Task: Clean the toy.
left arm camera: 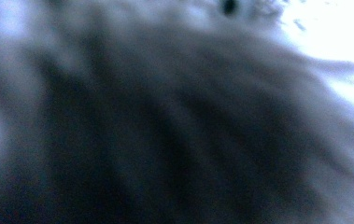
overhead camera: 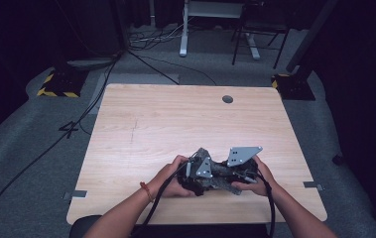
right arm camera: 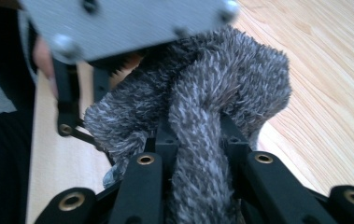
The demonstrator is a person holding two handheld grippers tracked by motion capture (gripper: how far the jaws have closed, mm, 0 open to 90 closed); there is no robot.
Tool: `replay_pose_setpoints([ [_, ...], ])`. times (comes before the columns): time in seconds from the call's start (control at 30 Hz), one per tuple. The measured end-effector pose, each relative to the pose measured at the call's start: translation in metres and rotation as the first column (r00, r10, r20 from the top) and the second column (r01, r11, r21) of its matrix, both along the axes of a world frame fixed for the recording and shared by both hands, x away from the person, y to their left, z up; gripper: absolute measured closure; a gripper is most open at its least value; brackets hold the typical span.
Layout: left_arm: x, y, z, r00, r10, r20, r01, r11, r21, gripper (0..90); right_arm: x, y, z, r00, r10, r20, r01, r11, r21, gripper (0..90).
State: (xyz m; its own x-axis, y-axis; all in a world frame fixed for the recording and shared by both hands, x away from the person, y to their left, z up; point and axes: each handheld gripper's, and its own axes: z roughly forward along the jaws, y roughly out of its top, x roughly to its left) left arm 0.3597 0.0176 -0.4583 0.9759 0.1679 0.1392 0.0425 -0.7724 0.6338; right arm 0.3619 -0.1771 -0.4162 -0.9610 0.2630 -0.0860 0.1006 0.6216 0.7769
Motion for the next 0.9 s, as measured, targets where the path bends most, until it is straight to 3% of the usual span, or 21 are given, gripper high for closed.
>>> replay_pose_setpoints([
  [0.13, 0.000, 0.005, -0.001, 1.0000, 0.005, 0.001, -0.005, 1.0000, 0.004, 33.9, 0.004, -0.007, -0.002, 0.9990, -0.042, 0.017, 0.042, 0.999, -0.018, 75.6],
  [0.23, 0.001, 0.012, 0.001, 0.9998, 0.016, 0.011, -0.016, 0.9999, 0.000, 33.9, 0.011, -0.016, -0.005, 0.9972, -0.074, -0.002, 0.074, 0.997, -0.014, 75.7],
  [0.37, 0.004, 0.024, 0.009, 0.9994, 0.035, 0.009, -0.034, 0.9980, -0.053, 33.9, 0.020, -0.029, -0.013, 0.9930, -0.115, -0.026, 0.115, 0.993, -0.020, 76.0],
  [0.43, 0.005, 0.028, 0.013, 0.9991, 0.040, 0.014, -0.039, 0.9959, -0.082, 33.9, 0.022, -0.033, -0.016, 0.9919, -0.113, -0.058, 0.113, 0.994, 0.003, 76.1],
  [0.57, 0.005, 0.034, 0.020, 0.9992, 0.037, 0.015, -0.035, 0.9901, -0.136, 33.9, 0.020, -0.033, -0.016, 0.9933, -0.101, -0.055, 0.102, 0.995, 0.009, 76.1],
  [0.67, 0.004, 0.036, 0.022, 0.9994, 0.029, 0.020, -0.026, 0.9880, -0.152, 33.9, 0.018, -0.030, -0.017, 0.9947, -0.086, -0.056, 0.087, 0.996, 0.011, 76.1],
  [0.9, 0.004, 0.036, 0.022, 0.9989, 0.034, 0.031, -0.029, 0.9900, -0.138, 33.9, 0.014, -0.030, -0.013, 0.9969, -0.058, -0.053, 0.060, 0.997, 0.038, 76.1],
])
